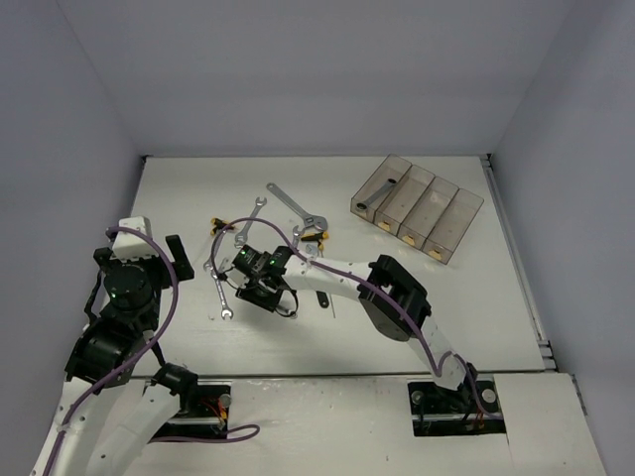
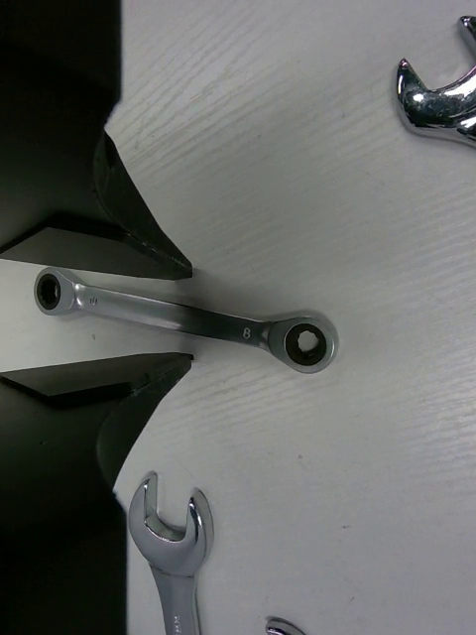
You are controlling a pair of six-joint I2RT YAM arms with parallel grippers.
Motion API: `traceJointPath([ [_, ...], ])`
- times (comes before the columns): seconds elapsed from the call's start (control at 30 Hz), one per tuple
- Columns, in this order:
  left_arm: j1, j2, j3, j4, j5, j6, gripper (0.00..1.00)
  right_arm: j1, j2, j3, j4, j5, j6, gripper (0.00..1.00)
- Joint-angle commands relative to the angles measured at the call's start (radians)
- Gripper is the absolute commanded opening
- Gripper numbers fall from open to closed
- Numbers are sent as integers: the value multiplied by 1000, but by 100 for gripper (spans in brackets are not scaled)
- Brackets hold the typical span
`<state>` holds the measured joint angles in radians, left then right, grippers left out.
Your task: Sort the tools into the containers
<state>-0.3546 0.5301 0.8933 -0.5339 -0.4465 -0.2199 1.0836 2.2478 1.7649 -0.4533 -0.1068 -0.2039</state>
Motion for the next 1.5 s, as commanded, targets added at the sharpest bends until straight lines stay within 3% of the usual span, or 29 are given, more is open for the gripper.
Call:
traceJointPath([
  [0.0,-9,13,8,51,2,7,88,8,64,45,-160,-61,-28,34],
  [0.13,-7,15,7,51,3,5,88,7,95,74,-206,-83,-46,35],
  [0.23,-8,14,7,51,1,6,88,7,113,77,-230,-85,-48,29],
  [0.37,-8,13,8,51,1,7,88,6,128,70,-261,-77,-42,3],
  [0.4,-9,13,7,51,1,7,88,5,128,61,-261,-70,-37,0],
  [0.67,-8,16,7,49,-3,7,89,-86,-38,1,-163,-74,41,0],
  [0.93,-9,19,7,49,-7,4,88,-296,-250,25,-68,-4,292,0],
  [1.13,-10,17,6,50,-3,4,88,-569,-382,64,0,59,506,0],
  [1.33,-11,21,6,51,-4,5,88,-835,-359,91,128,-9,718,0],
  [1.47,-11,25,6,53,-7,7,88,-910,-254,174,168,-40,828,0],
])
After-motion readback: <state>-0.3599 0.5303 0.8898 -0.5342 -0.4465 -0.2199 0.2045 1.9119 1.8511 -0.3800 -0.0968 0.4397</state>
